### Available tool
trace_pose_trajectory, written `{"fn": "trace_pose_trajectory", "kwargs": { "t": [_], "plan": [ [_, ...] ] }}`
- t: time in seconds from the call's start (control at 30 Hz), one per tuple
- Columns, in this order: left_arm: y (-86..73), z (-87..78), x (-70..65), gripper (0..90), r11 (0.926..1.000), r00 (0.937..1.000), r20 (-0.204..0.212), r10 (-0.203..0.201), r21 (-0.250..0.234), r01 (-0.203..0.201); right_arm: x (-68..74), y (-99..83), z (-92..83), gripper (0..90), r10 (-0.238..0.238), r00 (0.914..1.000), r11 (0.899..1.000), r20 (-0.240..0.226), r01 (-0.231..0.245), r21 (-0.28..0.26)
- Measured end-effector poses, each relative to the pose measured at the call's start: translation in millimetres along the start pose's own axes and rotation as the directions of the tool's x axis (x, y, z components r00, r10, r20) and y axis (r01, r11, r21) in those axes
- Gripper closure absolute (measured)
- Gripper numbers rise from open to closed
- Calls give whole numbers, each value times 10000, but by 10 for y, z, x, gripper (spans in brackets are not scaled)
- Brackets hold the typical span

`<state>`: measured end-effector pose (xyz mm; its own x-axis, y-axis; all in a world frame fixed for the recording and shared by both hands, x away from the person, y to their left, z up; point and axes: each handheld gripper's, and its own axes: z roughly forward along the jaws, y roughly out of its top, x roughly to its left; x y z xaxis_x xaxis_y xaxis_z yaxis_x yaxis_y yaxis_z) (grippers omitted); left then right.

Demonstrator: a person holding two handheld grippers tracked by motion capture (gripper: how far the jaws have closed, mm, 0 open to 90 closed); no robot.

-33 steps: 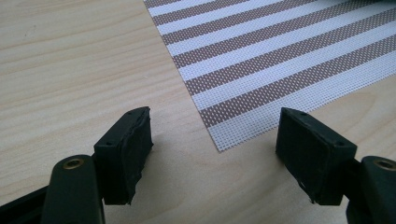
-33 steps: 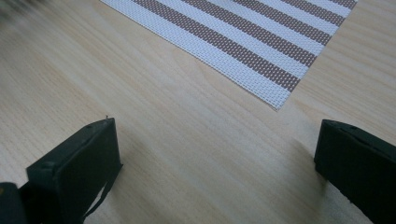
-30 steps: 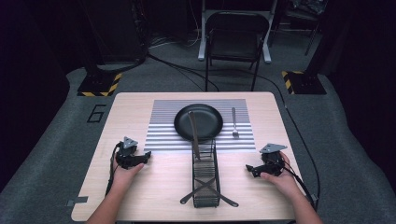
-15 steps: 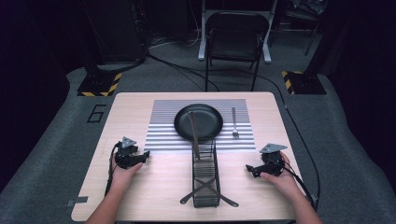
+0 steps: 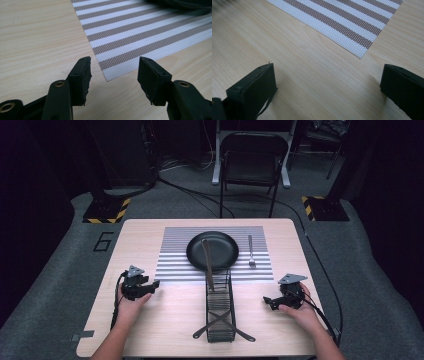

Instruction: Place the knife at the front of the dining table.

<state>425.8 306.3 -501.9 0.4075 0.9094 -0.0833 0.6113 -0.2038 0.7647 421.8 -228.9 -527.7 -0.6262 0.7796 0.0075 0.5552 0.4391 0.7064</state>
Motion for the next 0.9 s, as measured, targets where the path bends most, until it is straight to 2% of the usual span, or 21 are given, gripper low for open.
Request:
{"fn": "trace_pose_trajectory", "kwargs": {
  "t": [0.07, 0.13, 0.17, 0.23, 0.27, 0.3, 0.43, 0.47, 0.5, 0.53, 0.6, 0.63, 0.7, 0.73, 0.77, 0.8, 0.83, 0.87, 0.9],
  "plan": [
    [39, -27, -28, 452, 9999, 10000, 35, 31, -101, -31, 0, 0, 0, 0, 1, 10000, 10000, -1, -1, 1],
    [169, -115, -121, 455, 9998, 9996, 271, 66, -188, -61, 0, 0, 0, 0, -1, 10000, 10000, 1, 1, -2],
    [207, -145, -156, 459, 9992, 9993, 351, 115, -375, -102, 0, 0, 0, 0, -1, 10000, 10000, 0, 1, 0],
    [294, -211, -227, 465, 9991, 9978, 627, 205, -395, -180, 0, 0, 0, 0, 0, 10000, 10000, 1, 0, -2],
    [294, -211, -227, 465, 9991, 9978, 627, 205, -395, -180, 0, 0, 0, 0, -1, 10000, 10000, 1, 1, 1],
    [370, -265, -304, 465, 9976, 9952, 870, 447, -569, -398, 0, 0, 0, 0, -2, 10000, 10000, 2, 2, 0],
    [480, -324, -422, 474, 9962, 9899, 1291, 583, -717, -493, 0, 0, 0, 0, -1, 10000, 10000, 5, 1, 0],
    [519, -343, -463, 482, 9957, 9877, 1427, 637, -753, -533, 0, 0, 0, 0, -3, 10000, 10000, 2, 3, -3],
    [595, -377, -547, 487, 9932, 9829, 1603, 906, -864, -775, 0, 0, 0, 0, -1, 10000, 10000, 0, 1, -1],
    [595, -377, -547, 493, 9932, 9829, 1603, 906, -864, -775, 0, 0, 0, 0, -1, 10000, 10000, 0, 1, -1],
    [666, -411, -628, 510, 9915, 9769, 1865, 1038, -968, -869, 0, 0, 0, 0, 0, 10000, 10000, 0, 0, 1],
    [729, -441, -712, 523, 9894, 9696, 2155, 1156, -1118, -931, 0, 0, 0, 0, -2, 10000, 10000, 0, 2, 1],
    [788, -472, -791, 534, 9867, 9623, 2376, 1325, -1236, -1054, 0, 0, 0, 0, -2, 10000, 10000, 3, 2, -3],
    [816, -484, -830, 539, 9846, 9596, 2433, 1415, -1351, -1110, 0, 0, 0, 0, -1, 10000, 10000, 6, 1, -1],
    [816, -484, -830, 542, 9846, 9596, 2433, 1415, -1351, -1110, 0, 0, 0, 0, 0, 10000, 10000, 6, 0, -2],
    [844, -498, -867, 542, 9834, 9553, 2553, 1488, -1393, -1159, 0, 0, 0, 0, 0, 10000, 10000, 6, 0, -2],
    [897, -519, -943, 565, 9797, 9479, 2666, 1742, -1438, -1396, 0, 0, 0, 0, 0, 10000, 10000, 0, 0, -1],
    [897, -519, -943, 569, 9797, 9479, 2666, 1742, -1438, -1396, 1, 0, 0, 0, 2, 10000, 10000, 6, -2, -3],
    [941, -516, -1017, 574, 9743, 9421, 2675, 2022, -1522, -1659, 0, 0, 0, 0, -3, 10000, 10000, 3, 3, -2]
  ]
}}
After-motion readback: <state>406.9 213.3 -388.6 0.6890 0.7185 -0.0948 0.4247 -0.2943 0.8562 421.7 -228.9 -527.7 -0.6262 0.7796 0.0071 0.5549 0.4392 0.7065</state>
